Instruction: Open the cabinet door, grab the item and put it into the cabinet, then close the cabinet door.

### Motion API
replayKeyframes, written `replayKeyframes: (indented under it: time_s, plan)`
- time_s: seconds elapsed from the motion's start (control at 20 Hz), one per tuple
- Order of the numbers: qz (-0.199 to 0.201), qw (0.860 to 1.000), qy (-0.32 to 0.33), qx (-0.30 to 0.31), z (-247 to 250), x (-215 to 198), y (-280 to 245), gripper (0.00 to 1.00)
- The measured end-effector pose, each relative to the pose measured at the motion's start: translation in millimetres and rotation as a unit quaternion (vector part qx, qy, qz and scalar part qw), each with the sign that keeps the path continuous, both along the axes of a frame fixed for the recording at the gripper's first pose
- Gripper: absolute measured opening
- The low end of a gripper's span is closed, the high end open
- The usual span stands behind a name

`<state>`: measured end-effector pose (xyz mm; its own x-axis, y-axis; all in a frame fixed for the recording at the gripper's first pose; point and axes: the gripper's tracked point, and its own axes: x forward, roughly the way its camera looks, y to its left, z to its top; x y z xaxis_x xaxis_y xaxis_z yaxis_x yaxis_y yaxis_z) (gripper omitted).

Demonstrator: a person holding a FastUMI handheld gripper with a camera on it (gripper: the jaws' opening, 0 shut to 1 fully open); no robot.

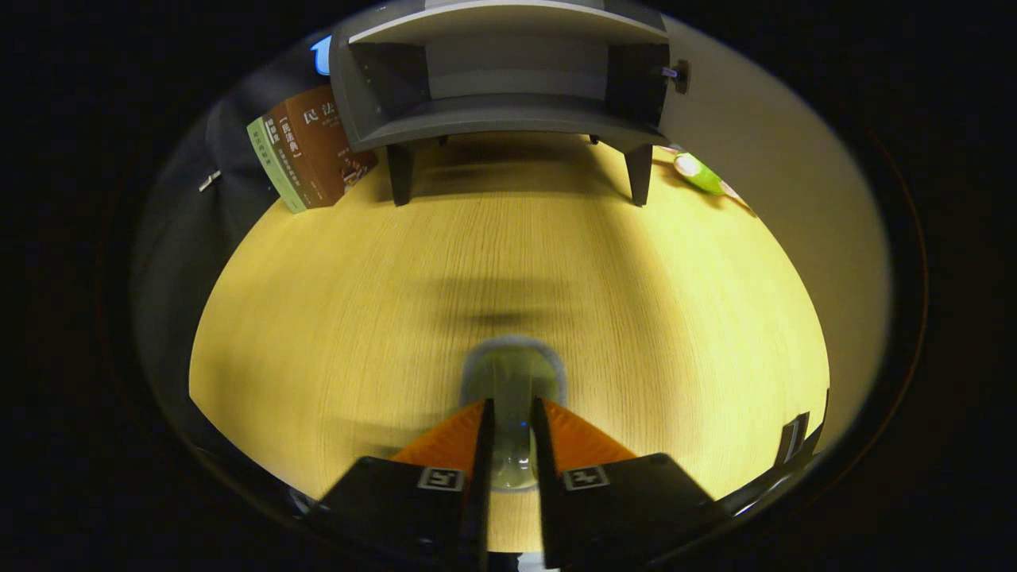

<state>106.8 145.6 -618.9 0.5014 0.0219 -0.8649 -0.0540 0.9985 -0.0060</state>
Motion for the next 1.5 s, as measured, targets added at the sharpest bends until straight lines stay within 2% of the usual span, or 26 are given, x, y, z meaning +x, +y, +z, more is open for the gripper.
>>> replayKeyframes:
  time_s: [0.05, 0.35, 0.75, 1.15, 1.5]
  plan:
    - [0.005, 1.0, 0.006, 0.0, -4, -2, 0, 0.23]
    - [-0.006, 1.0, -0.006, 0.009, 19, 1, -6, 0.23]
    - [-0.015, 0.996, -0.091, 0.019, 125, 38, -9, 0.23]
    - [0.004, 0.971, -0.237, 0.027, 271, 110, 2, 0.23]
    - [0.026, 0.945, -0.324, 0.026, 357, 195, 18, 0.23]
